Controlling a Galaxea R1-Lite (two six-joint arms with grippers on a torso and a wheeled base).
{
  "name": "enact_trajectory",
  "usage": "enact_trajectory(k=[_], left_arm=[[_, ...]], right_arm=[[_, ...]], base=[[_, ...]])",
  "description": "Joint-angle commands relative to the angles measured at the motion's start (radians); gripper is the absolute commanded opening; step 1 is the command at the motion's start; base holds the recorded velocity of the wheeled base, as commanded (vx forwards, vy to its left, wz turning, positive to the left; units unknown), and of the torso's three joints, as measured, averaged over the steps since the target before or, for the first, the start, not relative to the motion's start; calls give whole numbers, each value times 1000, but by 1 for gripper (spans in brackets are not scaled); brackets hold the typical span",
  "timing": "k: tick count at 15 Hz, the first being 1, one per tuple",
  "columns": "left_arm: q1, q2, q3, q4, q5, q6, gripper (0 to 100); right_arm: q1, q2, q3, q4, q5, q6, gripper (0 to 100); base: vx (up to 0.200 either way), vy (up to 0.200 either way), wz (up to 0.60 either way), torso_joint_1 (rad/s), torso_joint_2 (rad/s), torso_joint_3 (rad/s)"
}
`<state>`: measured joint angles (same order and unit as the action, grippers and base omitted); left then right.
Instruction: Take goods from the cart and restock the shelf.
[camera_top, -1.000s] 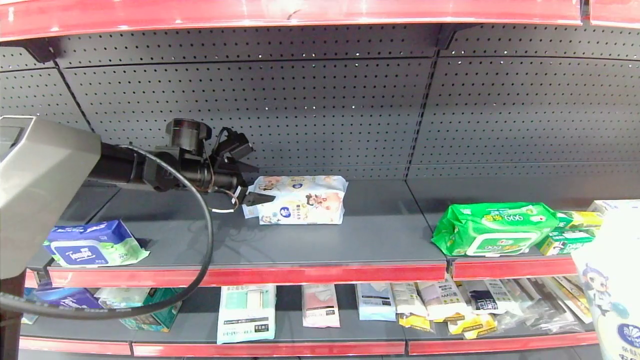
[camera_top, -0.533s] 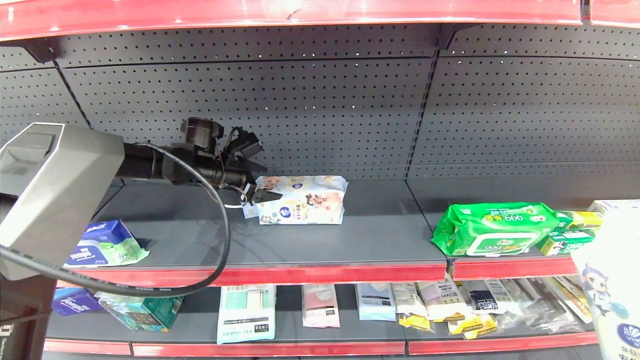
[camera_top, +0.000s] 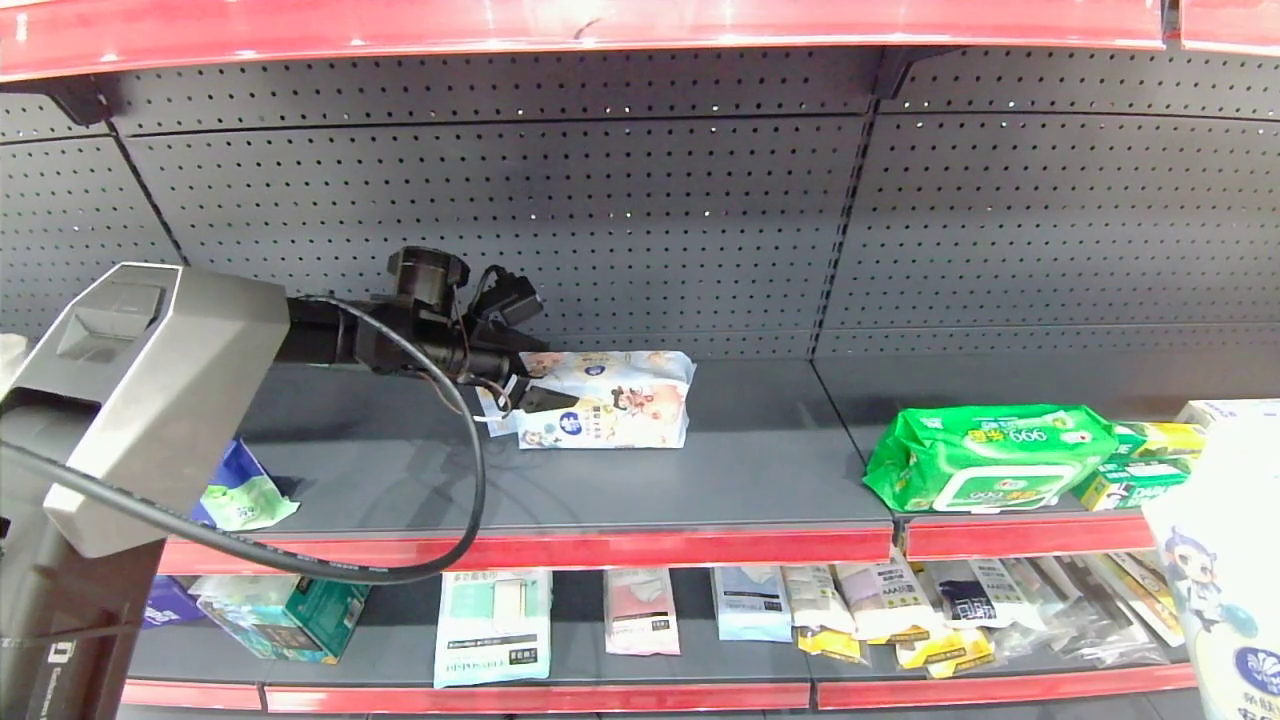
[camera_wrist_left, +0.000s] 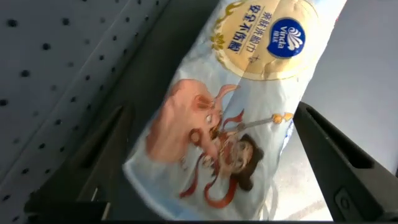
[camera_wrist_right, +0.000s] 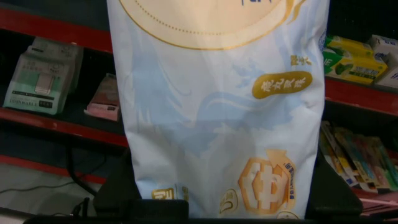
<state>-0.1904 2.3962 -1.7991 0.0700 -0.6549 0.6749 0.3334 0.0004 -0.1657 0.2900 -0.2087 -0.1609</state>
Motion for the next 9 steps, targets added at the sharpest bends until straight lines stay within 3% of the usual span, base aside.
enact_trajectory(k=[1, 7, 8, 9], left_arm=[[-12, 5, -2, 4, 0, -1, 100], [-26, 11, -5, 28, 0, 0, 100], [-26, 14, -5, 25, 0, 3, 0], [-24, 20, -5, 25, -2, 20, 0]], right_arm=[[-1, 0, 0, 0, 0, 0, 0], [-1, 0, 0, 0, 0, 0, 0], [1, 0, 0, 0, 0, 0, 0], [1, 0, 0, 0, 0, 0, 0]], base=[[0, 0, 0, 0, 0, 0], [0, 0, 0, 0, 0, 0], [0, 0, 0, 0, 0, 0], [0, 0, 0, 0, 0, 0]])
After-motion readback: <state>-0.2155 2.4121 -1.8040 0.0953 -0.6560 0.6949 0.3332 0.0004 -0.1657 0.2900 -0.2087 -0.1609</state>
